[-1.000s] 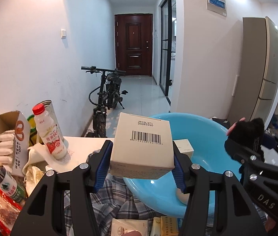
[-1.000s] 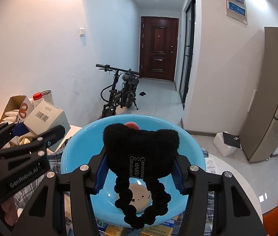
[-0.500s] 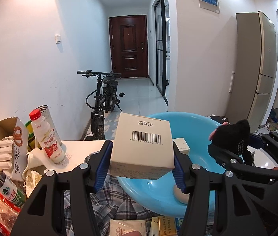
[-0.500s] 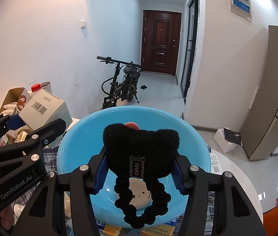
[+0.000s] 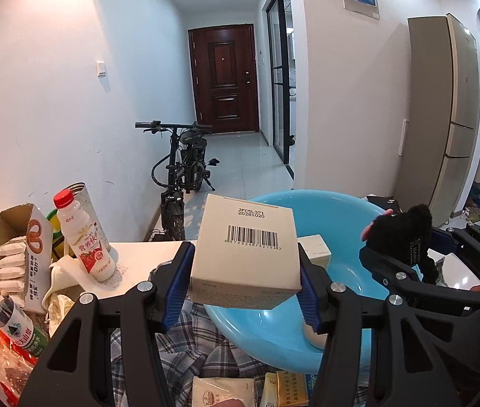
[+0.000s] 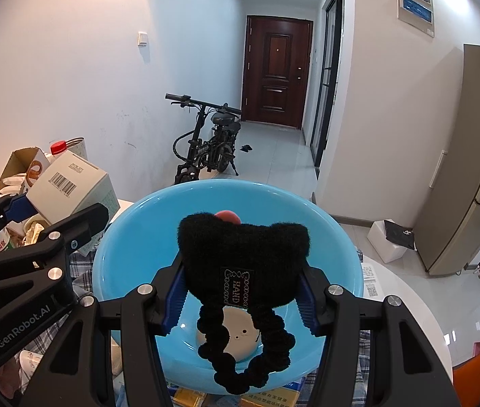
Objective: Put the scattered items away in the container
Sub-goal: 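Lower the barcode box into the basin and open the left gripper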
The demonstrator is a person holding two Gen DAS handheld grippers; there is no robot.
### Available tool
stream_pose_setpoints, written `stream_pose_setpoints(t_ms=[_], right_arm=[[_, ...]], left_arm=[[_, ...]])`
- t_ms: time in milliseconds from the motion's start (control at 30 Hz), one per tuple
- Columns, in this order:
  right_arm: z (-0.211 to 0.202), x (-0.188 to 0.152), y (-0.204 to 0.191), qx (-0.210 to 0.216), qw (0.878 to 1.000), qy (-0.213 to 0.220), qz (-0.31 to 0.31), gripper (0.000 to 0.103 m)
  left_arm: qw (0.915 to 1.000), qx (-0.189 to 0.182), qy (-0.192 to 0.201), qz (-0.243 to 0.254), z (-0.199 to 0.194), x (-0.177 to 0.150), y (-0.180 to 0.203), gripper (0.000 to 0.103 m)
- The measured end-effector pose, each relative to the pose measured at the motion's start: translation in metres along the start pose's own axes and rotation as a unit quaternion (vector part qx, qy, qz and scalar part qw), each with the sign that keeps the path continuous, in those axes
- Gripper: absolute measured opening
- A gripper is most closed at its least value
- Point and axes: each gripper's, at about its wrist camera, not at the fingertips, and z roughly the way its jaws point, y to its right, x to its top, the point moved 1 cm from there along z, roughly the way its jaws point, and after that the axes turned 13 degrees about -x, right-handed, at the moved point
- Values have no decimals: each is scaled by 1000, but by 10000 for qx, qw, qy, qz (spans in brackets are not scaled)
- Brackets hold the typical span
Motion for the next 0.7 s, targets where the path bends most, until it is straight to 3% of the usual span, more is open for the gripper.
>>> stream_pose_setpoints(t_ms=[333, 367, 467, 500, 700], right_arm=[[5, -2, -6, -61, 9999, -42, -100, 58], [5, -2, -6, -54, 9999, -45, -121, 62], [5, -2, -7, -39, 9999, -46, -121, 97], [5, -1, -7, -115, 9999, 11, -94, 103], [3, 1, -6, -283, 9995, 103, -50, 103]], left_arm=[[10000, 31, -14, -18, 0, 0, 0, 55], [10000, 44, -16, -14, 0, 0, 0, 55], [10000, 30, -20, -38, -1, 0, -2, 55], [10000, 29, -17, -44, -1, 0, -2, 55], [10000, 14, -4, -65, -2, 0, -3, 55]])
